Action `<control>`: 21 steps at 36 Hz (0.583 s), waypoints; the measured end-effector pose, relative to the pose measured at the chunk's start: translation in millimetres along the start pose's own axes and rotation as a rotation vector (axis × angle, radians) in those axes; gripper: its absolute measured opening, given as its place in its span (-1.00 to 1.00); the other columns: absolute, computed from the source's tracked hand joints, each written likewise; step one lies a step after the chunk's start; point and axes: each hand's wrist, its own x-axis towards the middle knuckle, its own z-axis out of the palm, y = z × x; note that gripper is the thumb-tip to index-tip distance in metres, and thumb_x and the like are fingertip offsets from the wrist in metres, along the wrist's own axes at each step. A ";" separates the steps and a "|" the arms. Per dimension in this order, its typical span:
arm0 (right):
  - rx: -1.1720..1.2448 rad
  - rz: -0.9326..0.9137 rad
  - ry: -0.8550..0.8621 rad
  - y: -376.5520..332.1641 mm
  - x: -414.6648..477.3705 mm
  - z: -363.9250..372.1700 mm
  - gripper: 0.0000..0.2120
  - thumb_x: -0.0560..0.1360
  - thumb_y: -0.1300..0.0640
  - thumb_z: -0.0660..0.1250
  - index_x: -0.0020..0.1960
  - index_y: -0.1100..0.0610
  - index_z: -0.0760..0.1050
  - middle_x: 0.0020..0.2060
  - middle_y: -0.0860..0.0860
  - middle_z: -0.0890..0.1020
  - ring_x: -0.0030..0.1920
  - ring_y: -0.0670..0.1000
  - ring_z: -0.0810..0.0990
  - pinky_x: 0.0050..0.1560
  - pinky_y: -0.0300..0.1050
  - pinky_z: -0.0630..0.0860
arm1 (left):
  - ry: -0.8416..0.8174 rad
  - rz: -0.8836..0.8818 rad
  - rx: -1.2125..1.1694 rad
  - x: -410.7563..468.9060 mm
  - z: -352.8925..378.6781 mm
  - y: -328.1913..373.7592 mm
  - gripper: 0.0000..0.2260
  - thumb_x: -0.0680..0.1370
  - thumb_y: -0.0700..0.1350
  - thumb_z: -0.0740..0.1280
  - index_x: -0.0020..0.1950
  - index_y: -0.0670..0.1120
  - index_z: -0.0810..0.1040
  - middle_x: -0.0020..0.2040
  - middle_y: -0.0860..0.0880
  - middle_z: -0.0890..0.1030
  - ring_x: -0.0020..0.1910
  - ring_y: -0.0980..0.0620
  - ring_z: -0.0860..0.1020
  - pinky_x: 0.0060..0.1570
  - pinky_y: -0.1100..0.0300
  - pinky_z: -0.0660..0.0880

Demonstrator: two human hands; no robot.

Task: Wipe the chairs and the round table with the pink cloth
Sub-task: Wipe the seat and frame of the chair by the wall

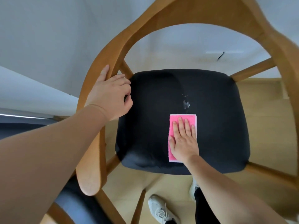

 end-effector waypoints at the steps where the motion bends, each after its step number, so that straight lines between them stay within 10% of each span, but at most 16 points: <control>1: -0.006 0.008 0.006 1.9 12.1 -4.3 -0.39 0.57 -0.13 -0.34 0.55 0.12 -0.28 0.53 0.06 -0.28 0.50 0.10 -0.41 0.50 0.12 -0.36 | -0.001 0.001 0.002 0.6 0.3 -0.2 -0.67 0.54 0.08 0.08 -0.02 0.04 0.63 0.17 0.04 0.61 0.32 -0.01 0.44 0.45 -0.14 -0.08; 21: 0.041 0.052 0.145 17.8 175.1 -83.4 -0.37 0.60 -0.13 -0.26 0.58 0.15 -0.23 0.58 0.13 -0.11 0.57 0.15 -0.18 0.53 0.10 -0.26 | -0.067 -0.056 -0.007 1.9 4.2 -2.1 -0.70 0.53 0.10 0.07 -0.13 0.08 0.59 -0.04 0.11 0.63 0.09 0.06 0.54 0.46 -0.06 -0.12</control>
